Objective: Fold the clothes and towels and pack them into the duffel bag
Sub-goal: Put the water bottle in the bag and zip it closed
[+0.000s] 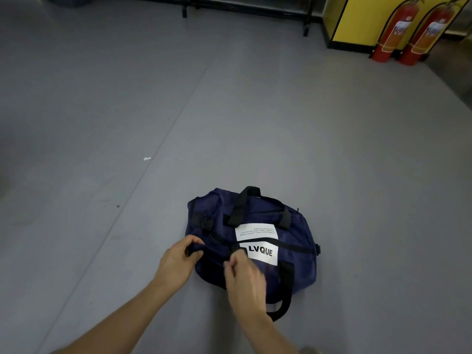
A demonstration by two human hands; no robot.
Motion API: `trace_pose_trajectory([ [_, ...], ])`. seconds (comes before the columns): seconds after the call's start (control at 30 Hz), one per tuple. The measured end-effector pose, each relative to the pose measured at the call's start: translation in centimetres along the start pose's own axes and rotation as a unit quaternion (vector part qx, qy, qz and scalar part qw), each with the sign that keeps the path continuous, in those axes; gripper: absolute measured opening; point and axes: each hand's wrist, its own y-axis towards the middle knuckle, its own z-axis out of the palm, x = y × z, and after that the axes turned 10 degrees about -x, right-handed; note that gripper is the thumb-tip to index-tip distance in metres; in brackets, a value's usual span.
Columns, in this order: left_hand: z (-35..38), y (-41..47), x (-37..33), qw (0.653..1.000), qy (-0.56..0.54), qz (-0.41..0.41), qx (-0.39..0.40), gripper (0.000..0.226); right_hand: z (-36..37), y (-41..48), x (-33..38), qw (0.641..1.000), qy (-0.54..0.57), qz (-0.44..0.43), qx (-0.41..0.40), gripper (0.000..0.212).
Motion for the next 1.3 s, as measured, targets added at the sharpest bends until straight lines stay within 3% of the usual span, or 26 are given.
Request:
trace_pose_trajectory([
  [0.07, 0.0, -0.1, -0.3, 1.0, -0.006, -0.003, -0.003, 0.029, 0.6, -0.4, 0.9, 0.994, 0.009, -0.004, 0.105, 0.013],
  [0.1, 0.0, -0.1, -0.4, 1.0, -0.007, -0.001, -0.001, 0.029, 0.9, -0.4, 1.3, 0.992, 0.026, 0.017, 0.126, 0.02],
  [0.2, -0.1, -0.2, -0.7, 1.0, 0.013, 0.019, 0.016, 0.028, 1.8, -0.1, 2.0, 0.992, 0.06, 0.064, 0.09, 0.029],
  [0.43, -0.5, -0.9, -1.2, 0.996, 0.075, 0.052, 0.014, 0.018, 3.0, -0.7, 2.8, 0.993, 0.061, 0.08, 0.066, 0.006],
  [0.63, -0.2, -1.8, -1.2, 0.995, 0.08, 0.054, 0.005, 0.015, 3.6, -1.9, 1.9, 0.993, 0.062, 0.077, 0.058, 0.01],
  [0.77, -0.5, -2.1, -1.1, 0.973, 0.185, 0.134, 0.04, 0.018, 4.0, -2.2, 1.1, 0.987, 0.095, 0.08, 0.098, 0.011],
  [0.87, -0.5, -2.0, -1.2, 0.96, 0.223, 0.164, 0.041, 0.02, 4.1, -2.7, 0.1, 0.988, 0.085, 0.097, 0.084, 0.016],
  [1.0, -0.8, -1.7, -1.3, 0.963, 0.222, 0.151, 0.008, 0.009, 3.9, -3.6, -2.0, 0.986, 0.027, 0.166, 0.022, 0.019],
  [1.13, -1.3, -1.7, -0.9, 0.973, 0.206, 0.105, -0.023, 0.01, 2.2, -4.2, -6.1, 0.961, -0.005, 0.278, -0.008, 0.022],
  [1.2, -1.0, -1.9, -0.5, 0.97, 0.215, 0.098, -0.057, 0.011, 1.4, -4.0, -8.0, 0.969, -0.027, 0.246, 0.02, 0.021],
  [1.3, 0.2, -3.0, -0.3, 0.969, 0.176, 0.079, -0.152, 0.021, -0.2, -1.6, -8.6, 0.972, -0.04, 0.174, 0.152, 0.023],
])
